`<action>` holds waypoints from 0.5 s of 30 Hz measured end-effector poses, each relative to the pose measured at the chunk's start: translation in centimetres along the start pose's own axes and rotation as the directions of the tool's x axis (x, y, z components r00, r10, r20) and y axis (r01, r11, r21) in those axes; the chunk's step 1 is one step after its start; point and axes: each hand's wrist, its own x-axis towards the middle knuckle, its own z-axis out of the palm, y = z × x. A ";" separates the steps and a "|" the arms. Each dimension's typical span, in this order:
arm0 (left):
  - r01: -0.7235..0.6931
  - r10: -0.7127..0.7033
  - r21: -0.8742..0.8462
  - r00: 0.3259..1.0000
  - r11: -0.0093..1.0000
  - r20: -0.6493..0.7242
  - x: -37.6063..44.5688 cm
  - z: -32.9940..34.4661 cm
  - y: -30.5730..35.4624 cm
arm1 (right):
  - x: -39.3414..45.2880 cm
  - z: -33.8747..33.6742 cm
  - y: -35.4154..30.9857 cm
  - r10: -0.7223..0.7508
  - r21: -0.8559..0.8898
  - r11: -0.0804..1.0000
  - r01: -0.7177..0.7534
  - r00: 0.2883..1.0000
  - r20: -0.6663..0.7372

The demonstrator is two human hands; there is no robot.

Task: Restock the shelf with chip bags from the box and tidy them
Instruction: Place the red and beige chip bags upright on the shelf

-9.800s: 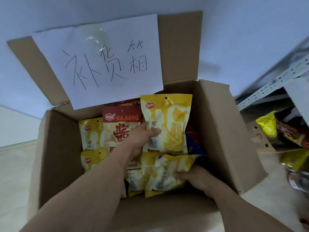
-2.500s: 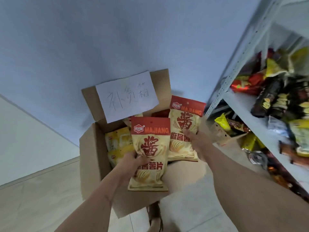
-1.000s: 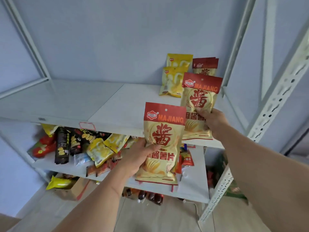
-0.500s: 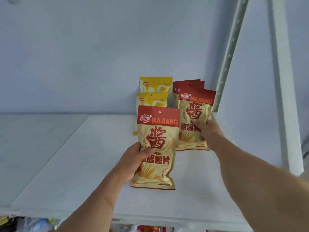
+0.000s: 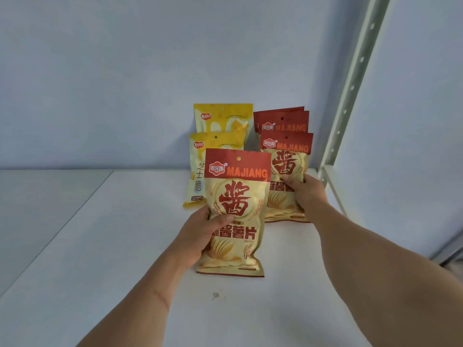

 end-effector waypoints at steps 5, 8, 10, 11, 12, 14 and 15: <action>-0.014 0.014 -0.028 1.000 1.000 -0.005 1.3 0.7 -0.4 | 0.4 0.1 0.1 -0.027 -0.096 0.995 0.022 0.998 -0.054; -0.058 0.057 -0.030 0.998 0.998 -0.017 1.6 1.9 0.2 | -0.7 -0.3 -0.6 -0.103 -0.242 0.967 0.075 0.989 -0.103; -0.095 0.095 -0.020 0.995 0.995 -0.006 1.8 3.0 0.7 | -1.9 -1.1 -1.0 -0.143 -0.377 0.922 0.088 0.982 -0.121; -0.104 0.104 -0.013 0.995 0.994 -0.010 2.1 3.6 0.8 | -2.7 -1.7 -1.0 -0.178 -0.485 0.869 0.095 0.976 -0.128; -0.105 0.105 -0.013 0.994 0.994 -0.024 2.5 4.2 0.9 | -3.7 -2.5 -0.8 -0.218 -0.612 0.785 0.093 0.967 -0.132; -0.100 0.099 -0.013 0.993 0.995 -0.061 3.5 5.6 0.9 | -6.3 -4.0 -0.1 -0.292 -0.833 0.545 0.091 0.952 -0.087; -0.102 0.101 -0.002 0.992 0.995 -0.074 4.0 6.2 0.8 | -7.5 -4.6 0.5 -0.313 -0.901 0.421 0.103 0.949 -0.038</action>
